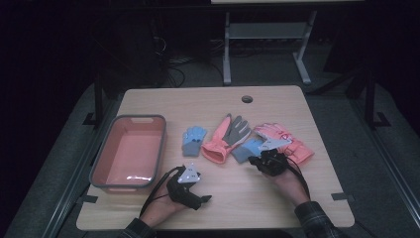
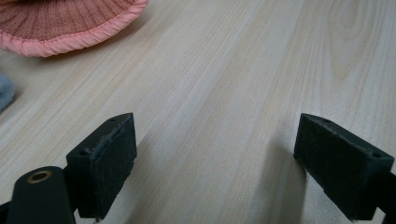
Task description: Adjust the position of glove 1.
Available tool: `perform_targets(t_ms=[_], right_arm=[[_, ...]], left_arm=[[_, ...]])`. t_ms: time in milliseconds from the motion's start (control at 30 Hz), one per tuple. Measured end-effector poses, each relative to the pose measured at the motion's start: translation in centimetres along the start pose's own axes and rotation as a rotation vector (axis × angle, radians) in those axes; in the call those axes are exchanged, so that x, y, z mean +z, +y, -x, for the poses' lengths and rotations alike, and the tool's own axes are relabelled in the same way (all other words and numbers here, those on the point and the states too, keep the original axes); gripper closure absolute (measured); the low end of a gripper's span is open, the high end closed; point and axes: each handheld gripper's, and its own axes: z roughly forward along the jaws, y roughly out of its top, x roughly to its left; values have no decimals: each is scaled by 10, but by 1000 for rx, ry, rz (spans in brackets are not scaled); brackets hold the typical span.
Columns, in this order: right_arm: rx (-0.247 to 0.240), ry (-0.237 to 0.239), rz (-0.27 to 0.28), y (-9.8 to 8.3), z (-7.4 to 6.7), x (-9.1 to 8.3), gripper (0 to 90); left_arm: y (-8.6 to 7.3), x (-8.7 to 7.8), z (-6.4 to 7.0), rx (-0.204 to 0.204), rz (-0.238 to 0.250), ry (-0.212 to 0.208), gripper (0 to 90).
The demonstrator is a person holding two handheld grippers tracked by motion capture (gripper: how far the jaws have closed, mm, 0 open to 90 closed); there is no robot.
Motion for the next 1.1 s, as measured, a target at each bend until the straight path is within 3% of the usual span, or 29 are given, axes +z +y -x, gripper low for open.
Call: perform_targets(t_ms=[67, 267, 433, 667, 1100], right_arm=[[18, 7, 7, 8, 5, 7, 898], [4, -2, 12, 20, 10, 23, 899], [-18, -8, -30, 22, 12, 40, 899], [-20, 10, -42, 18, 9, 38, 899], [-73, 68, -76, 3, -19, 22, 899]], left_arm=[[0, 0, 0, -2, 1, 0, 123], [1, 0, 0, 0, -2, 2, 123], [0, 1, 0, 0, 0, 1, 123], [0, 1, 0, -4, 5, 2, 123], [0, 1, 0, -2, 1, 2, 123]])
